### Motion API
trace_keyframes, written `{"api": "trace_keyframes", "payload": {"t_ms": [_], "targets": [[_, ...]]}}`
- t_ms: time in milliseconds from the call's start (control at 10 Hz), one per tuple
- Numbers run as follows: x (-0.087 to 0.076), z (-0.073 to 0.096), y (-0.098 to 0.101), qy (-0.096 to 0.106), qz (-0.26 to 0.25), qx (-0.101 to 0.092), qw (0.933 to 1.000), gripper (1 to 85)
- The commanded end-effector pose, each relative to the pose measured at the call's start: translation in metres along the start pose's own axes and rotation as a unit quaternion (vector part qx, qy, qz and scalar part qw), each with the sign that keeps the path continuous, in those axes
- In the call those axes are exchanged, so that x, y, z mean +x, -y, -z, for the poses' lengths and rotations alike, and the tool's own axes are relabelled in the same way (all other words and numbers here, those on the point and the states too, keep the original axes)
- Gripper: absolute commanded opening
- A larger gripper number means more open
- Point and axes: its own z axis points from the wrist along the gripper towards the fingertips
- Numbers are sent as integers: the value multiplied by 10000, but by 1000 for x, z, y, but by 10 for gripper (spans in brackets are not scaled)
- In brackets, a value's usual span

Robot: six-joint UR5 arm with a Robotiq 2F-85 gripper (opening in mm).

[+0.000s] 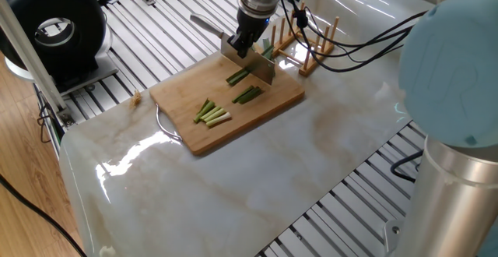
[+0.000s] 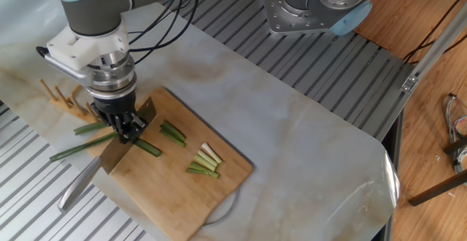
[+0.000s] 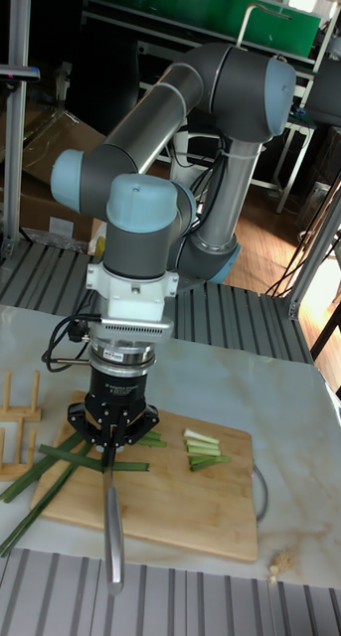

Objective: Chop the green garlic

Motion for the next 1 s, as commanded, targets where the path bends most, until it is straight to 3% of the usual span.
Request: {"api": "trace_keyframes", "payload": {"t_ms": [0,500,900], "targets": [[-17,-2,-2,224,6,-122,9997,13],[-25,11,4,311,130,-174,9993,13],[-47,-13,-10,516,-5,-156,9985,13]]}}
